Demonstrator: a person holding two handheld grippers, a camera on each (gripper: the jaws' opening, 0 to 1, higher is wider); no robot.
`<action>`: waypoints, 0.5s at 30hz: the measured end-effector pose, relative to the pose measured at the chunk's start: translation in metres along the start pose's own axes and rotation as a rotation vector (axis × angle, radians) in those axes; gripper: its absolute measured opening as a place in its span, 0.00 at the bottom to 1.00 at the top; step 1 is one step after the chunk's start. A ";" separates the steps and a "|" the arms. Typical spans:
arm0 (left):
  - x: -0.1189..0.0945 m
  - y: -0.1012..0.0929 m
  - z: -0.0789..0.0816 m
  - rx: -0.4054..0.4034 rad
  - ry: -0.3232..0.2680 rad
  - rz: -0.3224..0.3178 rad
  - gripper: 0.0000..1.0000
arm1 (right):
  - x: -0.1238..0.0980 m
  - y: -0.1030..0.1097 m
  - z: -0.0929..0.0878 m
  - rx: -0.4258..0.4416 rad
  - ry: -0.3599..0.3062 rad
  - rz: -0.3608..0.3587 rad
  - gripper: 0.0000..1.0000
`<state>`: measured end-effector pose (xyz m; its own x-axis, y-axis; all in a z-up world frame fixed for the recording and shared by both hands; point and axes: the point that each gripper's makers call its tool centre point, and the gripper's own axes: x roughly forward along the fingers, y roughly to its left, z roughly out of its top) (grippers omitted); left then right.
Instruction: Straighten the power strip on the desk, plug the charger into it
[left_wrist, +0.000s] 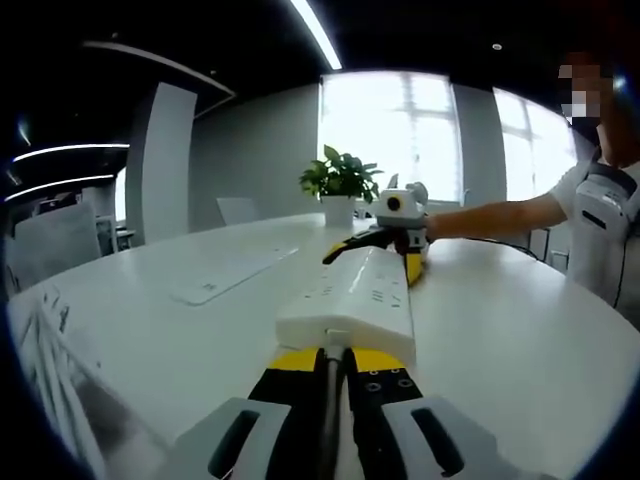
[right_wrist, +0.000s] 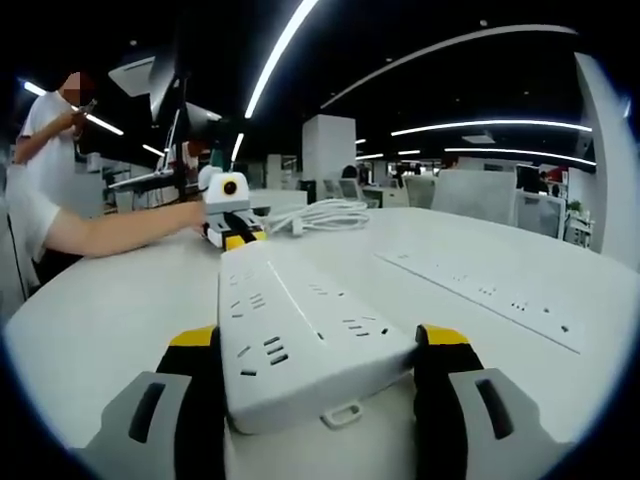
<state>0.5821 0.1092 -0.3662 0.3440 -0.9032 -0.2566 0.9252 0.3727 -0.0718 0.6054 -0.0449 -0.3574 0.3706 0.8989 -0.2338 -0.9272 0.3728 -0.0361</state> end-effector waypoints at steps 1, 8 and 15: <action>0.000 0.000 0.000 -0.001 -0.001 0.000 0.12 | 0.000 0.000 0.000 -0.001 -0.001 0.001 0.76; 0.001 0.004 0.000 0.006 0.001 -0.017 0.11 | 0.000 -0.003 0.001 -0.003 -0.016 0.011 0.76; 0.001 0.007 0.000 0.006 -0.002 -0.007 0.12 | 0.002 -0.003 0.003 -0.006 -0.027 0.016 0.76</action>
<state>0.5892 0.1112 -0.3665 0.3383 -0.9061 -0.2539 0.9284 0.3655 -0.0674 0.6096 -0.0433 -0.3545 0.3568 0.9106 -0.2085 -0.9333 0.3571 -0.0379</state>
